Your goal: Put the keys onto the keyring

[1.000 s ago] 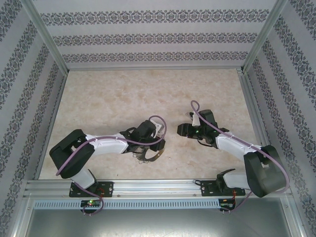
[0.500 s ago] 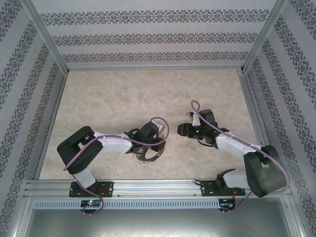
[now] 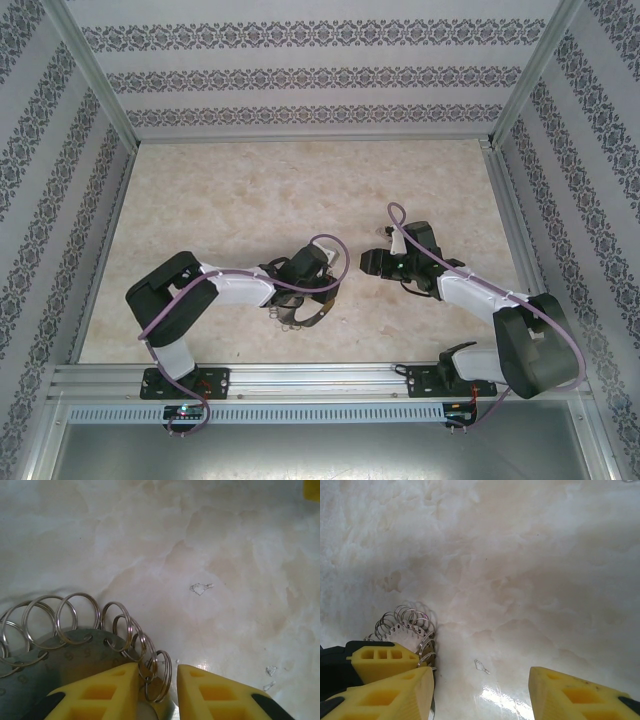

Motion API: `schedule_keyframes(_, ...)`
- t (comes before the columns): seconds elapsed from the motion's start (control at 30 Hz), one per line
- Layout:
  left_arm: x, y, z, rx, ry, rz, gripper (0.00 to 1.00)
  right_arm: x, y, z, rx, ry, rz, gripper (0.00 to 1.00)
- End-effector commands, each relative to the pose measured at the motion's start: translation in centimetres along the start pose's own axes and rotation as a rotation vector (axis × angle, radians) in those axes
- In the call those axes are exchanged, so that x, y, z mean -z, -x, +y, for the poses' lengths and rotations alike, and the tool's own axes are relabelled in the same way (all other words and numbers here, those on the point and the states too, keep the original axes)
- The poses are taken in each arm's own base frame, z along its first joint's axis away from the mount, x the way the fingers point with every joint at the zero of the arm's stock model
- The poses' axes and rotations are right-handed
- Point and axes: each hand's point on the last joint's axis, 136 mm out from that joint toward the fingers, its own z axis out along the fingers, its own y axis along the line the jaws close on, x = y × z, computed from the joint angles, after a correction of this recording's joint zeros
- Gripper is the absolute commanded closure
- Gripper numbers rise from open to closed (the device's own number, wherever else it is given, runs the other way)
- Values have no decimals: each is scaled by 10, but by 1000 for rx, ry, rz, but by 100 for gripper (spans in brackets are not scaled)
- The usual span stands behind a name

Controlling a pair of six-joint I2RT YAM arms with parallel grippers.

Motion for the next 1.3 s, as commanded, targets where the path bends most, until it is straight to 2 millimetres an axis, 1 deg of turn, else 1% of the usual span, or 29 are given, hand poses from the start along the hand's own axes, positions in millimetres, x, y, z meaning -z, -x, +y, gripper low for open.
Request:
schedule_keyframes(0.0, -3, 6, -3, -27, 15, -22, 78, 1, 4, -2, -3, -3, -12, 46)
schedule_keyframes(0.07, -4, 4, -2, -34, 23, -19, 81, 2, 5, -1, -2, -4, -17, 46)
schedule_keyframes(0.17, -2, 7, 1, -60, 48, -17, 89, 4, 10, 1, -3, -2, -28, 46)
schedule_keyframes(0.23, 1, 9, 1, -98, 59, -11, 99, 6, 13, 5, 1, 10, -34, 46)
schedule_keyframes(0.27, 3, 12, 0, -125, 63, -5, 100, 7, 15, 8, 7, 22, -38, 46)
schedule_keyframes(0.4, 16, 19, -6, -244, 33, 37, 100, 14, 25, 22, 37, 62, -68, 45)
schedule_keyframes(0.5, 30, 28, -11, -305, -38, 65, 100, 20, 34, 35, 78, 99, -84, 45)
schedule_keyframes(0.57, 43, 37, -14, -335, -92, 70, 100, 24, 39, 49, 119, 169, -90, 47)
schedule_keyframes(0.7, 67, 55, -19, -370, -202, 55, 100, 27, 45, 68, 191, 260, -87, 54)
schedule_keyframes(0.8, 81, 63, -22, -389, -277, 44, 100, 27, 45, 79, 237, 324, -69, 59)
schedule_keyframes(0.97, 97, 71, -27, -399, -359, 33, 100, 30, 39, 101, 315, 483, -51, 61)
schedule_keyframes(1.17, 110, 78, -39, -413, -431, 43, 100, 33, 30, 114, 382, 586, -14, 60)
schedule_keyframes(1.27, 116, 81, -43, -418, -460, 45, 100, 33, 26, 117, 390, 615, 6, 61)
